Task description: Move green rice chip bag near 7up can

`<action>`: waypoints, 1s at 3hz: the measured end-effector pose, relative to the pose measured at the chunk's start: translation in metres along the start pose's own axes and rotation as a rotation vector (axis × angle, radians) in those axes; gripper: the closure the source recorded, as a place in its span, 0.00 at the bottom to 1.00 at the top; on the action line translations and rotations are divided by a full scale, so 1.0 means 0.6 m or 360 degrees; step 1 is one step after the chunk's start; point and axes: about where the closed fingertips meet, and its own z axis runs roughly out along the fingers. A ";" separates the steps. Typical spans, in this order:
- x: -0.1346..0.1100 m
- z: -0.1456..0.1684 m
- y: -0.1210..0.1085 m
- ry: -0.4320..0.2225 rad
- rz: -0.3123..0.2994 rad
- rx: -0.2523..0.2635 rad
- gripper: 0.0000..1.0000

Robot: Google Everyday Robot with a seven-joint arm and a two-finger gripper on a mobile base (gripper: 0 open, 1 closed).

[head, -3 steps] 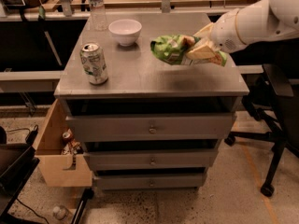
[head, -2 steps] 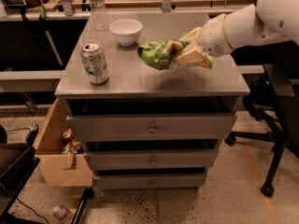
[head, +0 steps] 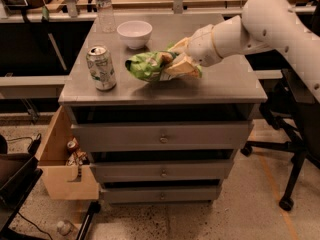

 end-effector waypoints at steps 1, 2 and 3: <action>-0.001 0.008 0.002 -0.0007 -0.0005 -0.0011 0.85; -0.003 0.013 0.003 -0.0010 -0.0006 -0.0020 0.62; -0.004 0.017 0.005 -0.0013 -0.0007 -0.0027 0.39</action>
Offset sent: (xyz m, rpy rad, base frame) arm 0.0006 0.0042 -0.0024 0.0014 0.0014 0.0086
